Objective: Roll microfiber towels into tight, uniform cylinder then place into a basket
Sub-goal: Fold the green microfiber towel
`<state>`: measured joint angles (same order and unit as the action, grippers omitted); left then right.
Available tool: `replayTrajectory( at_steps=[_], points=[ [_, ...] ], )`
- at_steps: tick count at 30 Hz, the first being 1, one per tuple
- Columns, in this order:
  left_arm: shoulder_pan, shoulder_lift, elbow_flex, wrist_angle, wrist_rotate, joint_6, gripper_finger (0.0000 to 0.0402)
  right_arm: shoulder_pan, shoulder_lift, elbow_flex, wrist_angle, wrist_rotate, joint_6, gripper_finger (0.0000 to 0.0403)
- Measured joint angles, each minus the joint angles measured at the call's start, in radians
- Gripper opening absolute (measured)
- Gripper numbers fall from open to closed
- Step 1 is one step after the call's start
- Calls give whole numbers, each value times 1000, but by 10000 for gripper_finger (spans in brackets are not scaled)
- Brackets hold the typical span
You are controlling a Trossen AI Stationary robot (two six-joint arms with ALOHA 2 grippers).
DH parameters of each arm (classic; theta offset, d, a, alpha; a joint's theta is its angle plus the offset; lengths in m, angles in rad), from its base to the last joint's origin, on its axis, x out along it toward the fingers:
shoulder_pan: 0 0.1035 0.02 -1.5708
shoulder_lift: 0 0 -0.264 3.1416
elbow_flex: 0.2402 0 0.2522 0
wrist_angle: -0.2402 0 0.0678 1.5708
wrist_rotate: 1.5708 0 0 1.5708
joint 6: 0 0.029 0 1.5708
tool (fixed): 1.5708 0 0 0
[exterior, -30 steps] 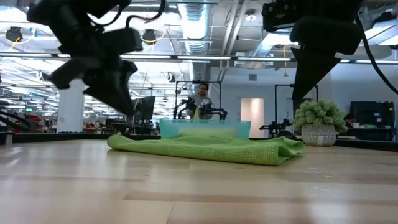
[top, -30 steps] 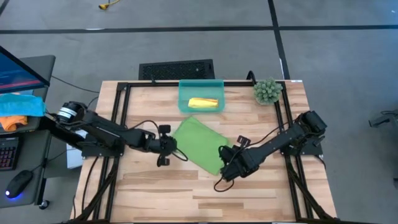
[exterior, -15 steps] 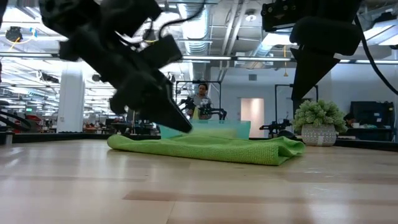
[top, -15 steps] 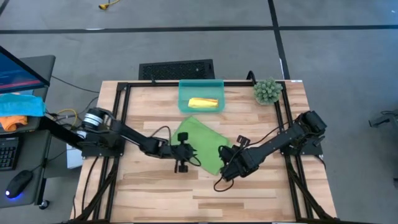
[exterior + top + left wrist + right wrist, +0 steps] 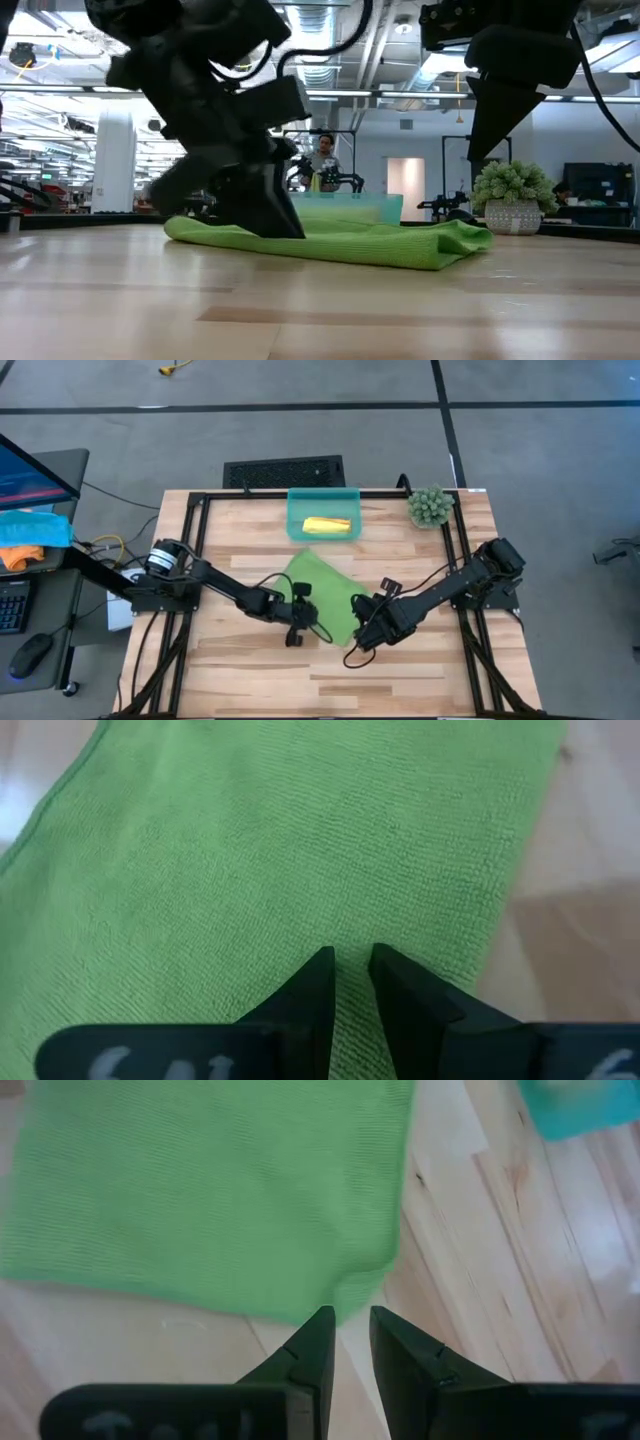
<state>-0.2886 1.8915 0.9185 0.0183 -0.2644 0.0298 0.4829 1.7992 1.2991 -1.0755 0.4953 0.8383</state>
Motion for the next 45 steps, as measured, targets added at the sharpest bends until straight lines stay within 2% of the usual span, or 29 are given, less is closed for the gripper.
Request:
replayTrajectory(
  at_steps=[6, 15, 25, 29, 32, 34, 38, 41, 45],
  points=[
    [-74, -4, 24, -182, -7, 102, 67, -1, 0, 0, 12, 0, 0, 90],
    [-179, -49, 19, -403, -206, 159, 67, -1, 0, 0, 23, 3, 0, 90],
    [-250, -219, 29, -679, -200, -67, 68, -34, 0, 0, 77, 3, -9, 90],
    [-259, -244, 31, -660, -232, -109, 68, -34, 0, 0, 101, 3, -42, 90],
    [-249, -236, 30, -607, -334, -92, 68, -34, 0, 0, 143, 3, -78, 90],
    [-216, -227, 32, -539, -368, -50, 67, -34, 0, 0, 165, 3, -88, 90],
    [-125, -218, 25, -461, -366, 5, 67, -34, 0, 0, 174, 1, -90, 90],
    [-47, -218, 6, -395, -294, 21, 67, -34, 0, 0, 165, 0, -90, 90],
    [45, -219, -38, -256, -67, 20, 67, -34, 0, 0, 169, 0, -113, 90]
  ],
)
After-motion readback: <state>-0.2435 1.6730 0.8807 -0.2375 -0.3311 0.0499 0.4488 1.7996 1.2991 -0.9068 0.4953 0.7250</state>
